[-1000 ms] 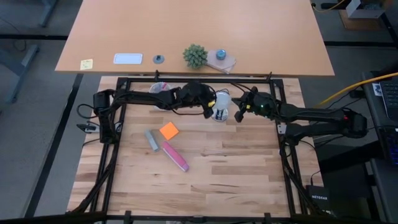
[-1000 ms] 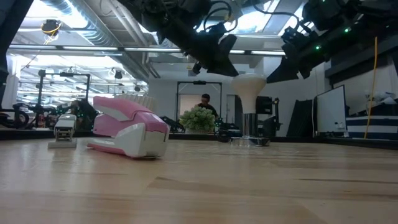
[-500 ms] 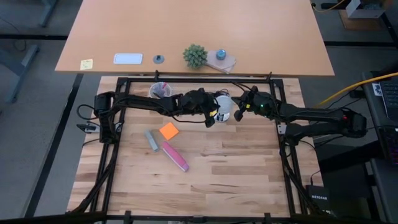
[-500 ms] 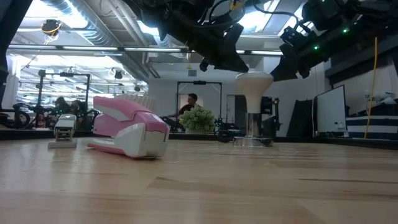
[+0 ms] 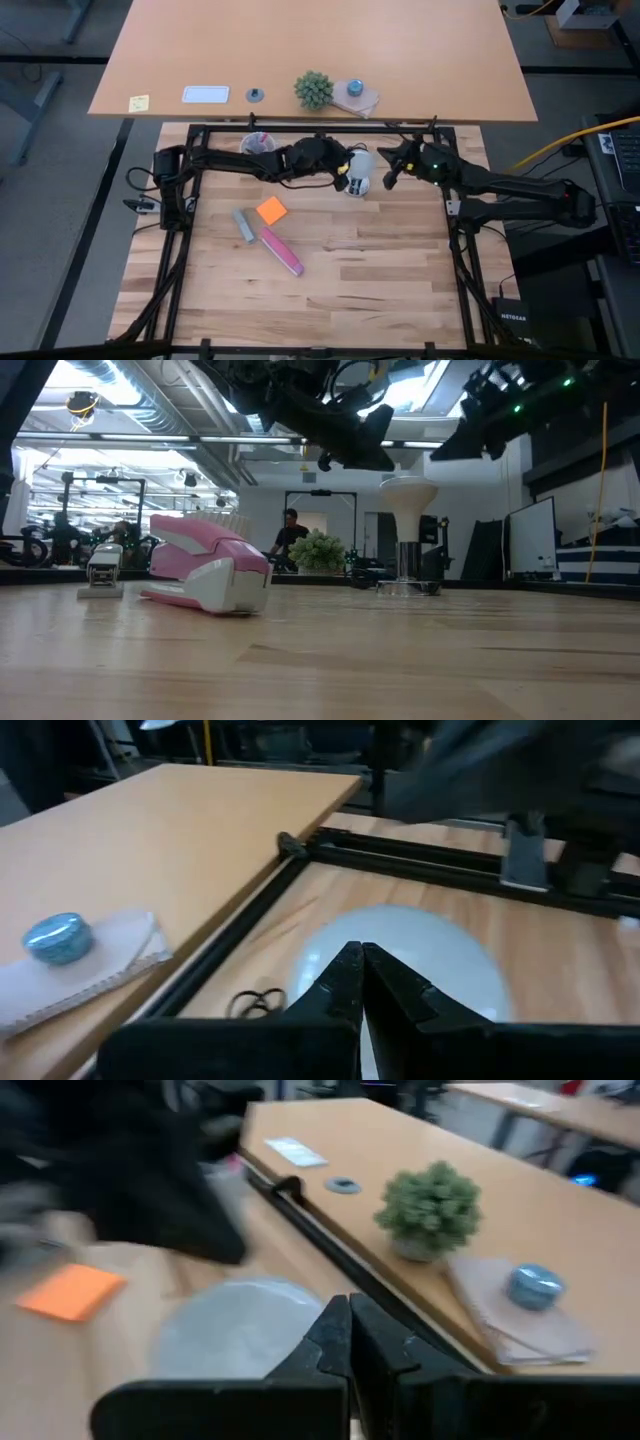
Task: Screw lightbulb
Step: Remove the lightbulb from the lamp
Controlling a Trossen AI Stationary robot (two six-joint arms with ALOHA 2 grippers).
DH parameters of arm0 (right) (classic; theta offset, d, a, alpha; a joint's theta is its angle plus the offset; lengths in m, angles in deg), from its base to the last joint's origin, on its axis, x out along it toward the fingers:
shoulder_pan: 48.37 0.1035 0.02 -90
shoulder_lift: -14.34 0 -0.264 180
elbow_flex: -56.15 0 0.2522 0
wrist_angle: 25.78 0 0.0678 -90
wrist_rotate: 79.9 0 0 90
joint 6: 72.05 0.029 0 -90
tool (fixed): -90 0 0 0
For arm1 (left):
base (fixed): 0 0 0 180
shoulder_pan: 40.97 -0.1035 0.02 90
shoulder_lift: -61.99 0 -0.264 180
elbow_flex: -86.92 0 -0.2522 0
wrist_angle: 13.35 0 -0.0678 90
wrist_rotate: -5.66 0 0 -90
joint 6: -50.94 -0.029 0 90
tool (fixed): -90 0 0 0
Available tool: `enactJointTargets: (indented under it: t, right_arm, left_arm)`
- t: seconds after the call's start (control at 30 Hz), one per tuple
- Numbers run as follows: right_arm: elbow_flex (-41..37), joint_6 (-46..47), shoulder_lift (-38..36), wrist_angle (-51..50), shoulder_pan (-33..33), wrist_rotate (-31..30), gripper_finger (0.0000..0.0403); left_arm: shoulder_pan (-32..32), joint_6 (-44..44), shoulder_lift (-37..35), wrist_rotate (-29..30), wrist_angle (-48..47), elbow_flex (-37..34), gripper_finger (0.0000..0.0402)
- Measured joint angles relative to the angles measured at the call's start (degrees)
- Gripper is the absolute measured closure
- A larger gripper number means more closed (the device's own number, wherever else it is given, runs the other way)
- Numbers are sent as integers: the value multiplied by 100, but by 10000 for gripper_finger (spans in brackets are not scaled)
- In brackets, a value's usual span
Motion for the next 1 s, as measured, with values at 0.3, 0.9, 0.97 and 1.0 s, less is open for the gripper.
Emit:
enactJointTargets:
  t: [0.3, 0.9, 0.97, 1.0]
  right_arm:
    - [24, 739, -339, -667, 0, 1567, 400]
    - [-457, 865, 241, 7, -4, 936, 400]
    - [-457, 855, 261, -3, -4, 763, 400]
    - [-457, 852, 270, -7, -4, 674, 400]
  left_arm:
    - [-432, -190, 2, 1, -92, 7, 401]
    - [-390, -162, 22, -369, -824, 13, 401]
    - [-327, -154, 21, -314, -884, 20, 401]
    - [-296, -148, 15, -291, -925, 22, 401]
